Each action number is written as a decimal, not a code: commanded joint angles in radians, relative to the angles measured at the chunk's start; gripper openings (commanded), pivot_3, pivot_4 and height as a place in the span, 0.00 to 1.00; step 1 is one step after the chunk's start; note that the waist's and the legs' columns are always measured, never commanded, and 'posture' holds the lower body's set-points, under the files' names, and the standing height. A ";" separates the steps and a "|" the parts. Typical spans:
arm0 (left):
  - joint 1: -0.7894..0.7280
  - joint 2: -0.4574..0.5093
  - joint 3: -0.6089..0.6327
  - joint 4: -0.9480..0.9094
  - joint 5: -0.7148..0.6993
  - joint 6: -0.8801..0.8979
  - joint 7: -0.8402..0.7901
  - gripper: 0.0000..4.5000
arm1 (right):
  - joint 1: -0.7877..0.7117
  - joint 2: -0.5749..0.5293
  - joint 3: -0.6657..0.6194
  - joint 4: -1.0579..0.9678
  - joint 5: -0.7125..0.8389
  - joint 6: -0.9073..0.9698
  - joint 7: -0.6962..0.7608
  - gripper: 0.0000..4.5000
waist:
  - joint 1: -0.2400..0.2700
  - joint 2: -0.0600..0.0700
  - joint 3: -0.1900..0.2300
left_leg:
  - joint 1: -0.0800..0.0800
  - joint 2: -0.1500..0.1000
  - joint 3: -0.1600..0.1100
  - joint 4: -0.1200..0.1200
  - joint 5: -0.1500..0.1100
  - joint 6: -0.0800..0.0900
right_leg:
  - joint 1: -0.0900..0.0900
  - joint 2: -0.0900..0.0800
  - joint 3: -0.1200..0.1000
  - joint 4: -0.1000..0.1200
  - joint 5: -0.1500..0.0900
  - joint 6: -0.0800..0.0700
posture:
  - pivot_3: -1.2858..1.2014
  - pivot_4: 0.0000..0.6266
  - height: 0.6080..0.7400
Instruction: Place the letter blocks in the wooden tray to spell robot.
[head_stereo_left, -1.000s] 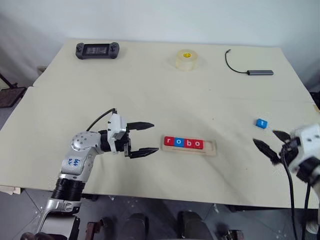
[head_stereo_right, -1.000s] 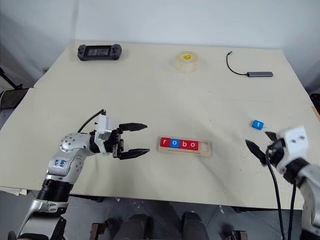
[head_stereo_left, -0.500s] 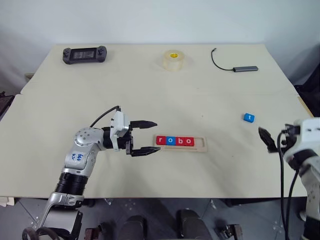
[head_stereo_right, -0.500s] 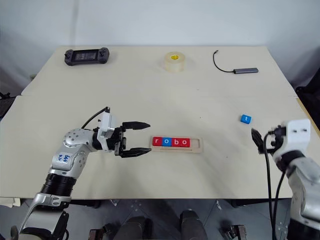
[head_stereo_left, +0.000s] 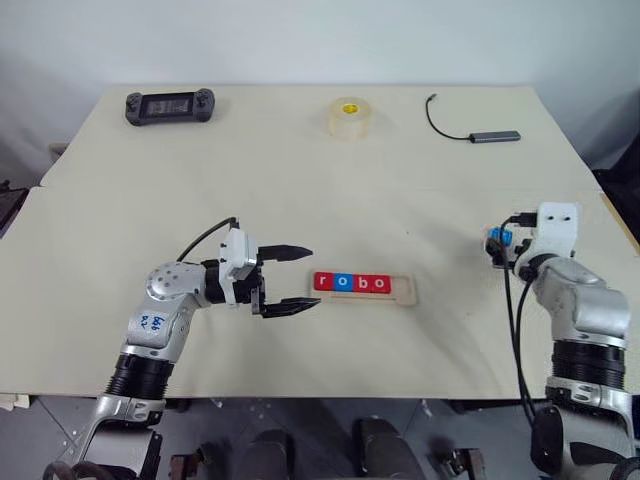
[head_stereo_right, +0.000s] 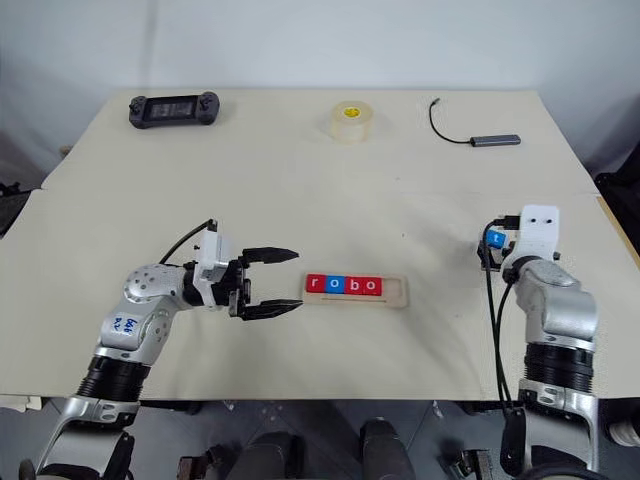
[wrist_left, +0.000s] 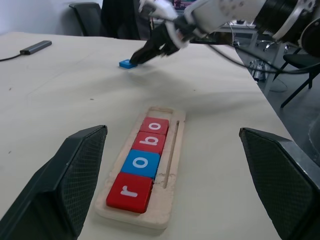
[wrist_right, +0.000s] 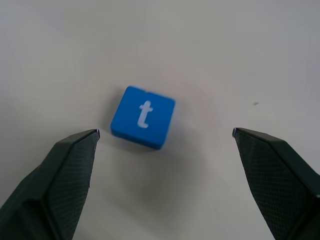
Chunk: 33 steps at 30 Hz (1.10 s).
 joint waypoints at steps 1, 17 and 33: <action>0.008 0.010 0.016 -0.044 -0.010 0.002 0.007 1.00 | -0.047 0.019 -0.015 0.055 -0.009 -0.051 -0.051 0.99 | 0.000 0.000 0.000 | 0.000 0.000 0.000 0.001 0.000 0.000 | 0.000 0.000 0.000 0.000 0.000 0.000 | 0.52 0.24 1.00; 0.007 0.006 0.004 -0.054 -0.012 0.010 0.001 1.00 | -0.060 0.073 -0.004 0.068 0.007 -0.096 -0.103 0.33 | -0.001 0.000 0.000 | 0.000 0.000 0.000 0.001 0.000 0.000 | 0.001 0.000 0.000 0.001 0.000 0.000 | 0.52 0.24 1.00; -0.028 -0.004 -0.012 0.001 -0.011 0.014 -0.045 1.00 | 0.253 0.105 -0.044 -0.795 0.153 0.464 -0.050 0.33 | 0.004 0.000 0.000 | -0.001 0.001 -0.002 0.000 0.000 0.000 | 0.000 0.000 0.000 0.000 0.000 0.000 | 0.52 0.24 1.00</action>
